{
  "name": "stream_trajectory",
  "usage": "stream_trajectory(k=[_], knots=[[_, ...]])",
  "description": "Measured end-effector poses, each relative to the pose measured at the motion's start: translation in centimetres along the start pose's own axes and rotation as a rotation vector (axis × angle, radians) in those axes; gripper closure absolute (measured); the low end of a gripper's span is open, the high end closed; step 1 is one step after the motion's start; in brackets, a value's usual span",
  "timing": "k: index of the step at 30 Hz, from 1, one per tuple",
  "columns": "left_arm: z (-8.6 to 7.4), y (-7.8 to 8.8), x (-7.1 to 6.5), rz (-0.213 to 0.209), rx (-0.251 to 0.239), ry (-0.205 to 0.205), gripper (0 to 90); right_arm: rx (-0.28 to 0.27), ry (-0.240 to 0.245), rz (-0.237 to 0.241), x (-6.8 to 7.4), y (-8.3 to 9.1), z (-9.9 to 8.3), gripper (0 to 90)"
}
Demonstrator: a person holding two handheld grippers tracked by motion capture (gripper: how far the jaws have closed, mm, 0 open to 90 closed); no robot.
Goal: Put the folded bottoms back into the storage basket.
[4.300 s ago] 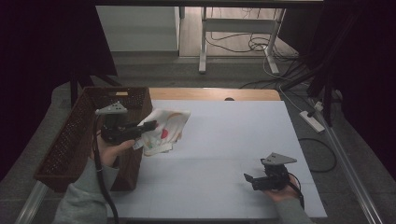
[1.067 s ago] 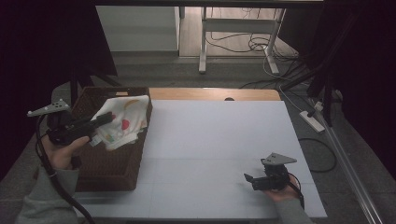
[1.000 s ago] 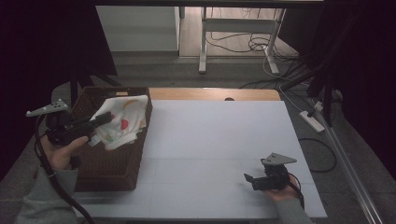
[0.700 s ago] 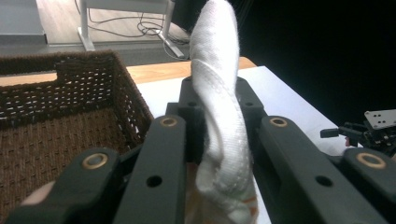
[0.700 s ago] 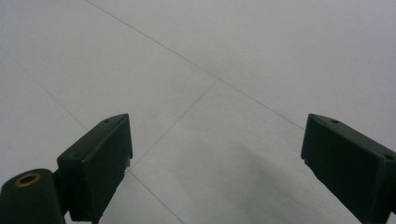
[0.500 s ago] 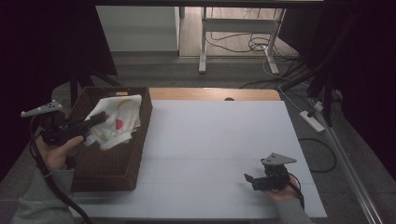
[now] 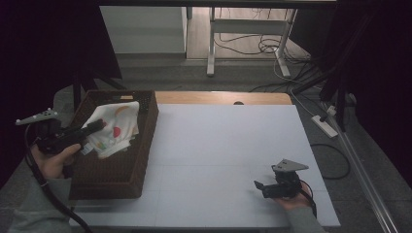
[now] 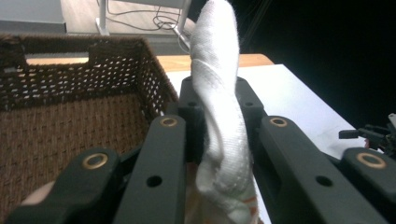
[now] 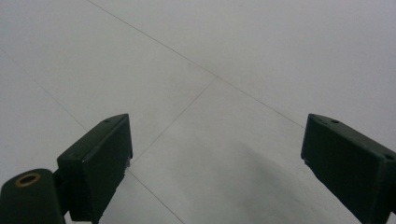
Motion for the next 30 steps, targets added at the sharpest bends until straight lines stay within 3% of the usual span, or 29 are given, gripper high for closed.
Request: stream_trajectory(k=[30], knots=[[-3.3, -2.0, 2.4, 0.024, 0.093, 0.042, 77.5, 0.009, 0.002, -0.001, 0.0, -0.1, -0.1, 9.4]])
Point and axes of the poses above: each handheld gripper's, and its own axes: y roughly backward along the jaws, z roughly out of its top, x roughly to its left, the point moved 10 cm from there along -y, roughly forward along the jaws, and after that the axes turned 2 degrees about y, right-handed, at the moved point
